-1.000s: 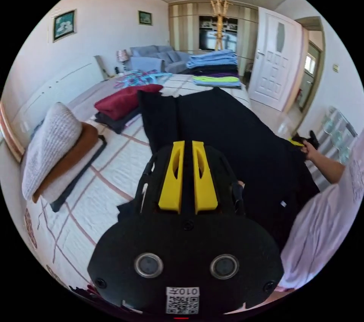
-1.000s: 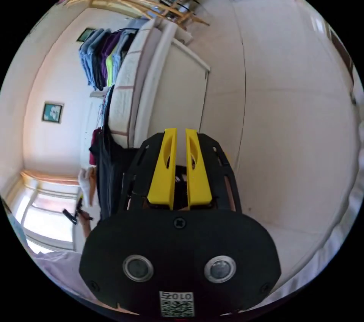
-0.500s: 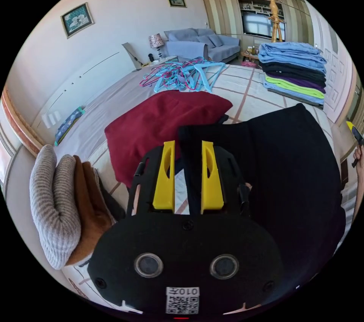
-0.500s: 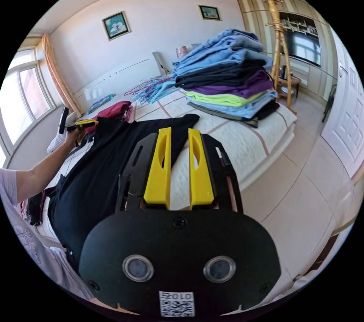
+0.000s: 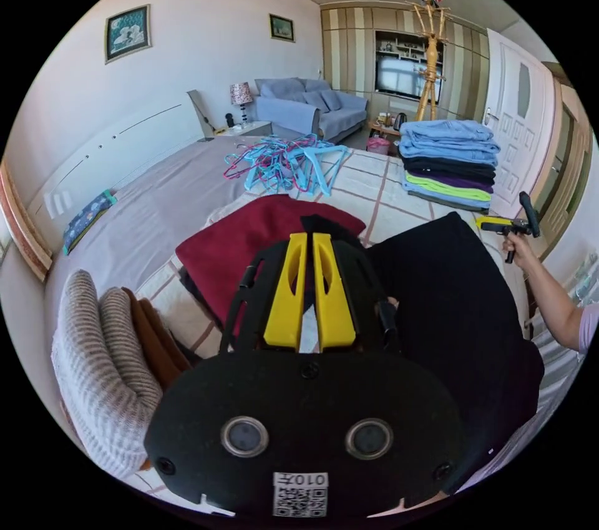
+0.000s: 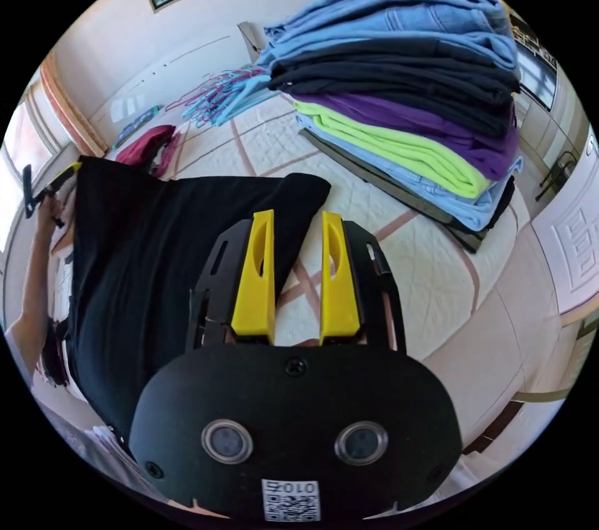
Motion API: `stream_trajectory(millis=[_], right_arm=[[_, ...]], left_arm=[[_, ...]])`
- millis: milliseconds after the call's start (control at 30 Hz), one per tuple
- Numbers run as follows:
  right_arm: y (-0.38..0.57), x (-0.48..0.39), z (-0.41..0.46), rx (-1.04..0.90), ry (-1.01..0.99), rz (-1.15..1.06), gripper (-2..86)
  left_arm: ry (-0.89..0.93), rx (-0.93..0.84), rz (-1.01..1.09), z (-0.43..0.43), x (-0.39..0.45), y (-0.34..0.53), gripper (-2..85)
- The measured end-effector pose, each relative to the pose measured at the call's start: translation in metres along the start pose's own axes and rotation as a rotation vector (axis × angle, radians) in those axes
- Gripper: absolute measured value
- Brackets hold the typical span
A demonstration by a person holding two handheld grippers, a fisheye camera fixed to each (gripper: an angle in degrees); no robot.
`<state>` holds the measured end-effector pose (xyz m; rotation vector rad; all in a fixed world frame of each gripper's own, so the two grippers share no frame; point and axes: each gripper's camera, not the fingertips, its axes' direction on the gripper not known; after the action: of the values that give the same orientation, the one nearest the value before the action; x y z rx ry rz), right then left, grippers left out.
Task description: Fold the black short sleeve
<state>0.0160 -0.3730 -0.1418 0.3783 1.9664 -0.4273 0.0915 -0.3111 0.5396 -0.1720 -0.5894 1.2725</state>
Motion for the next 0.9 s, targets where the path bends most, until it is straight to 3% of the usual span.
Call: stream_trajectory(millis=[167, 300, 500, 633, 767, 900], right_arm=[[-0.02, -0.019, 0.018, -0.073, 0.086, 0.051, 9.2], [-0.023, -0.033, 0.012, -0.124, 0.161, -0.002, 6.1], [-0.035, -0.05, 0.001, -0.172, 0.196, -0.067, 3.6], [-0.023, -0.052, 0.0, -0.168, 0.183, -0.058, 3.5], [0.008, -0.039, -0.047, -0.028, 0.148, 0.036, 3.7], [0.053, -0.053, -0.103, 0.067, 0.197, 0.012, 4.0]], left_arm=[[-0.07, -0.196, -0.013, 0.045, -0.04, -0.008, -0.1], [-0.03, -0.147, -0.083, 0.049, -0.059, 0.006, -0.1], [-0.073, -0.214, -0.031, 0.07, -0.057, 0.014, 0.4], [-0.004, -0.25, -0.044, 0.07, -0.066, 0.022, 1.7], [0.073, -0.173, -0.113, 0.037, -0.086, 0.034, 3.4], [0.115, 0.023, -0.155, -0.049, -0.092, 0.072, 4.7]])
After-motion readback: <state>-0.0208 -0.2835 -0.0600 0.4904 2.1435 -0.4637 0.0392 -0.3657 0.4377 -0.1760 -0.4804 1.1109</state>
